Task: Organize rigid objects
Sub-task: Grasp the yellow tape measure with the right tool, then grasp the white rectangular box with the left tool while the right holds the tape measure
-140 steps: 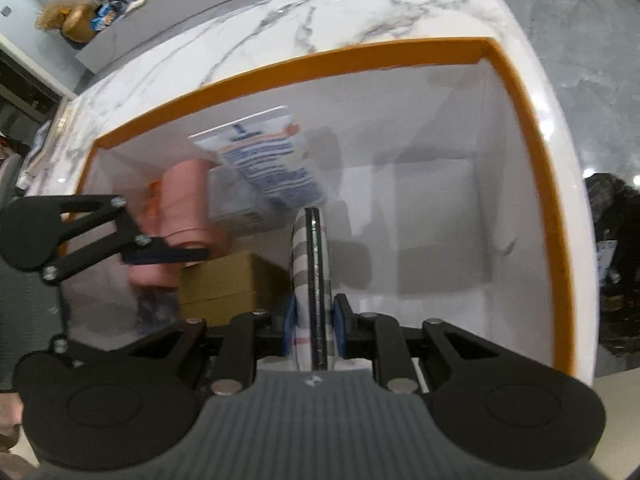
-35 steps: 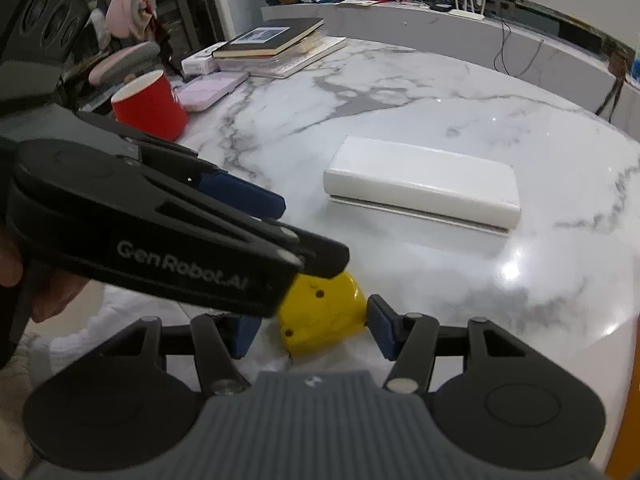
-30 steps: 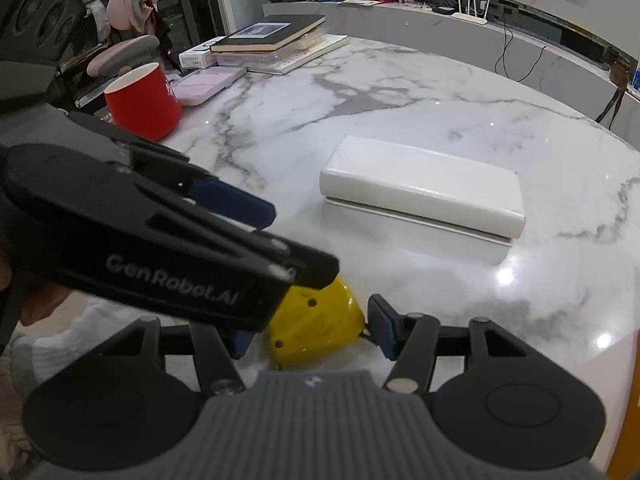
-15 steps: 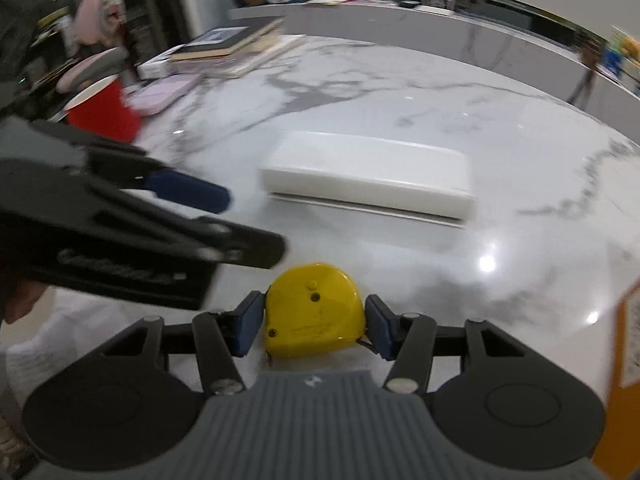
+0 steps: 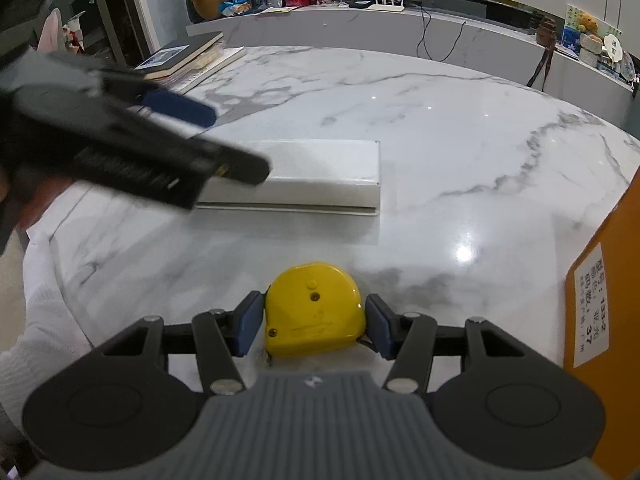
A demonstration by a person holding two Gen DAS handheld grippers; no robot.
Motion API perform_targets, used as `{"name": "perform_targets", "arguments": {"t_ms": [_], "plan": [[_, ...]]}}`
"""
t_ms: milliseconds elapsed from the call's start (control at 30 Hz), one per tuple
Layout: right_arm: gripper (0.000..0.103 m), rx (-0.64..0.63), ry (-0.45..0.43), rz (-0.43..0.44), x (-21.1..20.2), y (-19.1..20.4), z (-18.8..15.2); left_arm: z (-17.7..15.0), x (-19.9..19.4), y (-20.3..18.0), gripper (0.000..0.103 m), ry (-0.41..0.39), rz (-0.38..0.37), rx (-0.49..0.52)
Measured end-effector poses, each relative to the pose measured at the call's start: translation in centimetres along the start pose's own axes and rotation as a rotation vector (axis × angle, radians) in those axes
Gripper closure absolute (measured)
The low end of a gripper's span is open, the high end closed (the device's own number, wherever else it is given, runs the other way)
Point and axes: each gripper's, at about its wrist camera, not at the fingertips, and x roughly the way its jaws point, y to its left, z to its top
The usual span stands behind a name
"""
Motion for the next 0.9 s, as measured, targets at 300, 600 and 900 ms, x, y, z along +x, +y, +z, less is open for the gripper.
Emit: {"name": "perform_targets", "arguments": {"t_ms": [300,600,900], "plan": [[0.047,-0.036,-0.035,-0.025,0.2,0.0,-0.8,0.3,3.7,-0.2,0.011,0.051,-0.039,0.053],[0.047,-0.038,-0.058,-0.021,0.1,-0.2,-1.1,0.5,4.7,-0.3,0.010,0.059,-0.041,0.047],[0.047,0.008,-0.060,-0.009,-0.2,-0.8,-1.0,1.1,4.0,-1.5,0.010,0.131,-0.042,0.079]]}}
